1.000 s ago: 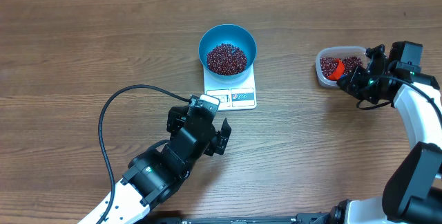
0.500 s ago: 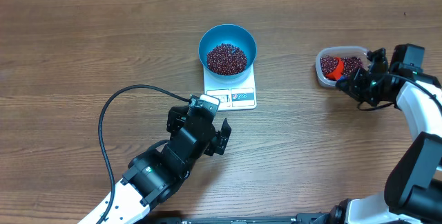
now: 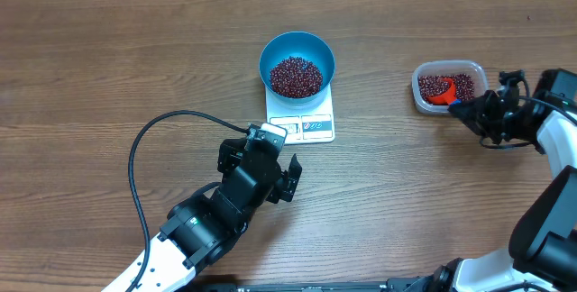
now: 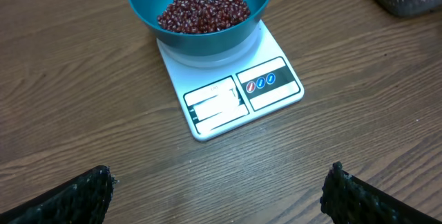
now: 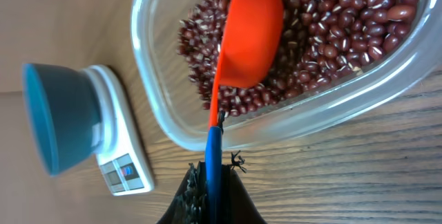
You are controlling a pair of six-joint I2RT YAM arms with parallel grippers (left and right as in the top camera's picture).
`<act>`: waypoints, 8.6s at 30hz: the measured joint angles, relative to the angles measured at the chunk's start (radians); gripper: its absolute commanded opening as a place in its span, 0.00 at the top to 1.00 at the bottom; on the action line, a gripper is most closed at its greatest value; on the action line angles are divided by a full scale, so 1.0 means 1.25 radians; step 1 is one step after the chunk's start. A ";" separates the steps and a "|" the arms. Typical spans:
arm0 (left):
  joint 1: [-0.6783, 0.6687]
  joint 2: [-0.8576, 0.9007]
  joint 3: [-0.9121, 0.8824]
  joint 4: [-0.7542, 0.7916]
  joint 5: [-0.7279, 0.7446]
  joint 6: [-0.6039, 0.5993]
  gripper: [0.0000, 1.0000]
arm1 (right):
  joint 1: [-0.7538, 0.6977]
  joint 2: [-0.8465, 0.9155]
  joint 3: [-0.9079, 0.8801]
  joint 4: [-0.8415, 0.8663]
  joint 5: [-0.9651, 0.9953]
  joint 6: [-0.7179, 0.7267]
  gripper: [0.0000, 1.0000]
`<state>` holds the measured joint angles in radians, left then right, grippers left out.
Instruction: Scoop item into bowl and weigh 150g on scale
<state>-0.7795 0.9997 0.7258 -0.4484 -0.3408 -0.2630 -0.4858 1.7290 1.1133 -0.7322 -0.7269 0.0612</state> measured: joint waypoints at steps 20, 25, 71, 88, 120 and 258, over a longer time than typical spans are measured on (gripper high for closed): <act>0.000 0.000 0.000 0.000 0.000 0.000 0.00 | -0.040 0.000 0.000 -0.002 -0.131 -0.056 0.96; 0.000 0.000 0.000 0.000 0.000 0.000 0.00 | -0.070 0.000 0.000 -0.013 -0.139 -0.061 0.96; 0.000 0.000 0.000 0.000 0.000 0.000 0.00 | 0.119 0.000 0.000 0.044 -0.418 -0.150 0.96; 0.000 0.000 0.000 0.000 0.000 0.000 0.00 | 0.265 0.000 -0.001 0.155 -0.437 -0.097 0.96; 0.000 0.000 0.000 0.000 0.000 0.000 0.01 | 0.479 0.000 -0.001 0.419 -0.159 0.013 0.96; 0.000 0.000 0.000 0.000 0.000 0.000 0.00 | 0.483 0.000 -0.001 0.423 -0.049 -0.317 0.96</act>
<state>-0.7795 0.9997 0.7258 -0.4484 -0.3408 -0.2630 0.1184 1.7294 1.1122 -0.2031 -0.7887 -0.3355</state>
